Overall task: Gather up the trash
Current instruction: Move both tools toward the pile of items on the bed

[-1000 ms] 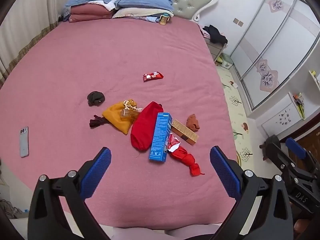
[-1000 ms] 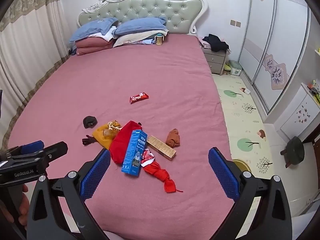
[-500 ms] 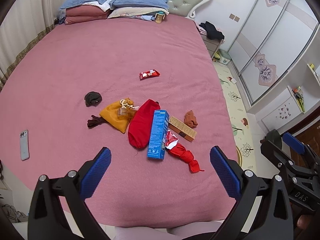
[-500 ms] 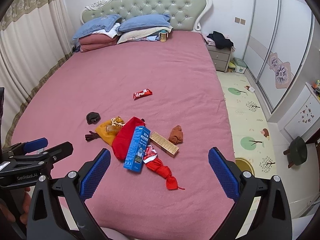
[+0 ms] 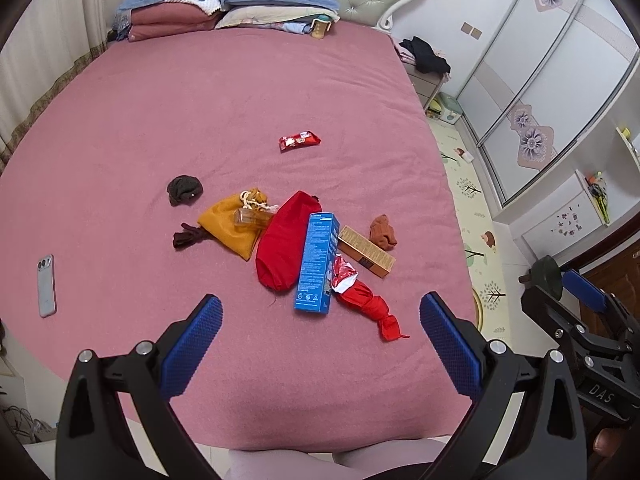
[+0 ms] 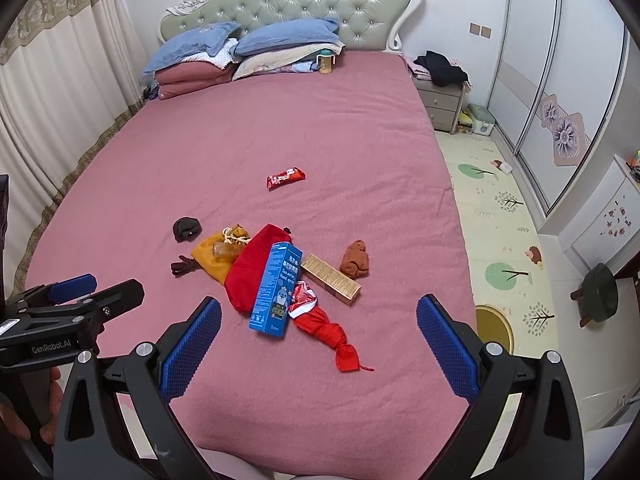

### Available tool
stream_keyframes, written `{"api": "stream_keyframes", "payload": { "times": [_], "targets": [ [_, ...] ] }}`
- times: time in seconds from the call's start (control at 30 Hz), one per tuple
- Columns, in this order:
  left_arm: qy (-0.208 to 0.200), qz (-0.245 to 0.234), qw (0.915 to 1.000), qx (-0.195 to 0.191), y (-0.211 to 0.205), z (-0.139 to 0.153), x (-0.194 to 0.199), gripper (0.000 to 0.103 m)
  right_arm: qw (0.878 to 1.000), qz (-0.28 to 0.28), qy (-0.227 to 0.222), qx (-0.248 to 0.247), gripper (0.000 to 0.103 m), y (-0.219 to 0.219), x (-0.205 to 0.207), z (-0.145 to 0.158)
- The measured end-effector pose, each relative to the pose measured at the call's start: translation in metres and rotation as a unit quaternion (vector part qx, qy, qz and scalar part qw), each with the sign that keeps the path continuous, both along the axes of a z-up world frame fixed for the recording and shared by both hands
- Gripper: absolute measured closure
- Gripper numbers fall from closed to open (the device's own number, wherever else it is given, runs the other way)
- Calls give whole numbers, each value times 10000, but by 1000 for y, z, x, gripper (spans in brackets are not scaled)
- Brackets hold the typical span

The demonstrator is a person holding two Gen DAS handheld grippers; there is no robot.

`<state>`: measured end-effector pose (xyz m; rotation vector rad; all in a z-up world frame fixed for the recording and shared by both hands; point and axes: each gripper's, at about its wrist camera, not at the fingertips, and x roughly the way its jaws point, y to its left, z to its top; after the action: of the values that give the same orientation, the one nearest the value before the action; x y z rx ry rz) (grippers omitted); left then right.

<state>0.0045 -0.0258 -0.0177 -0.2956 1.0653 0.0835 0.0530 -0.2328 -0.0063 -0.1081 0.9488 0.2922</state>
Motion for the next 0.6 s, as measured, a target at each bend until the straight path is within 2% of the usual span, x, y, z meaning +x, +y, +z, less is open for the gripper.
{"api": "stream_keyframes", "payload": {
  "times": [0.4, 0.6],
  "targets": [
    [230, 98, 9995, -204, 14, -13, 11, 4, 9996, 151, 256, 0, 9, 8, 6, -10],
    [342, 61, 9993, -166, 20, -23, 20, 4, 9990, 196, 404, -70, 9, 20, 14, -18]
  ]
}}
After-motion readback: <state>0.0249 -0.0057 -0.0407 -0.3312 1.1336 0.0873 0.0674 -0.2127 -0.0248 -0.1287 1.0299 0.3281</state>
